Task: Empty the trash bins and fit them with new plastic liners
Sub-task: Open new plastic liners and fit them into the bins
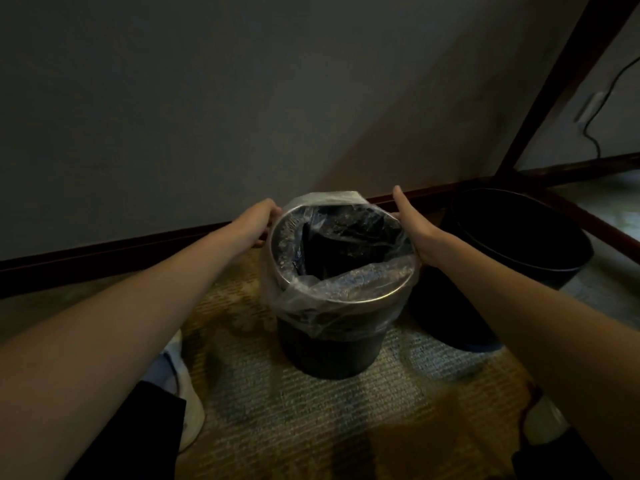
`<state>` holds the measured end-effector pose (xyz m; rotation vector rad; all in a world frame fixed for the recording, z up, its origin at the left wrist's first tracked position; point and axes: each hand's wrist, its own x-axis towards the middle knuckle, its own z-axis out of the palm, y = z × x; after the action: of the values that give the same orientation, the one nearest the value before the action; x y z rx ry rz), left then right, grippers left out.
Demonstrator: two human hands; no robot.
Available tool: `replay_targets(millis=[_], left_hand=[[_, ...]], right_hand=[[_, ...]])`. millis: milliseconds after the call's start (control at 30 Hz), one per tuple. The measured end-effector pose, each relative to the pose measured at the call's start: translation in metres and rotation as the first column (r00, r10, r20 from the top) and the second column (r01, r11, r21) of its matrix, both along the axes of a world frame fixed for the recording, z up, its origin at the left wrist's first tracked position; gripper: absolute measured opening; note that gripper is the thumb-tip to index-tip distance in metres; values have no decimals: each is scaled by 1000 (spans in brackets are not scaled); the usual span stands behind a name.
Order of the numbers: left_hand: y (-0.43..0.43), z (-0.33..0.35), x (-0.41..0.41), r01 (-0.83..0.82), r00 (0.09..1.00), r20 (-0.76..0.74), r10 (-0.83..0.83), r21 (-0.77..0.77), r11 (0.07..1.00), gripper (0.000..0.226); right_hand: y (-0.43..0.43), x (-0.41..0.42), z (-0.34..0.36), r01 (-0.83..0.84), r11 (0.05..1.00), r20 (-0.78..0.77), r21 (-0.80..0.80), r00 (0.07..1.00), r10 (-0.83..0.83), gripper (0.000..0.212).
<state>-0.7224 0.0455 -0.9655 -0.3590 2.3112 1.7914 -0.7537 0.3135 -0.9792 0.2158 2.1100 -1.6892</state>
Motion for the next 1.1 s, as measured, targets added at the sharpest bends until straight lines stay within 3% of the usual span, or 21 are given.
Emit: replay_targets(millis=[167,433,500,567,667,800,867,933,1033,1100], left_hand=[[-3,-12,3,-66,998,7,67,-61,996,28],[-23,-19,23,59,983,180,-17,-232,971,34],[-28,-15,21,46,995,100,-11,-347,937,42],[-30,-5,17,-48,997,-75,14,-476,878,47],[-14,15,15,-111,961,-276,-20,-450,886,39],[46,42,19,36,903,-341,-261,-545,838,26],[84,51,26,240,849,-231,-476,-634,735,22],[119,51,36,429,757,4,-653,-756,493,27],[151,46,49,523,662,316,-679,-845,116,39],[164,39,54,497,654,361,-665,-867,17,36]], right_hand=[[13,10,-13,-1,999,41,33,999,-1,90],[27,38,-12,-50,998,158,-30,986,54,81],[27,38,0,-42,997,66,72,997,38,73],[31,40,17,-23,990,-47,136,998,30,59],[51,46,45,3,981,-150,195,988,27,43],[96,71,72,20,933,-225,359,972,66,25],[121,87,78,79,861,-334,502,936,109,17],[143,102,77,174,701,-439,692,872,217,18],[165,118,66,209,526,-427,824,840,334,30],[180,123,55,185,396,-359,900,829,428,38]])
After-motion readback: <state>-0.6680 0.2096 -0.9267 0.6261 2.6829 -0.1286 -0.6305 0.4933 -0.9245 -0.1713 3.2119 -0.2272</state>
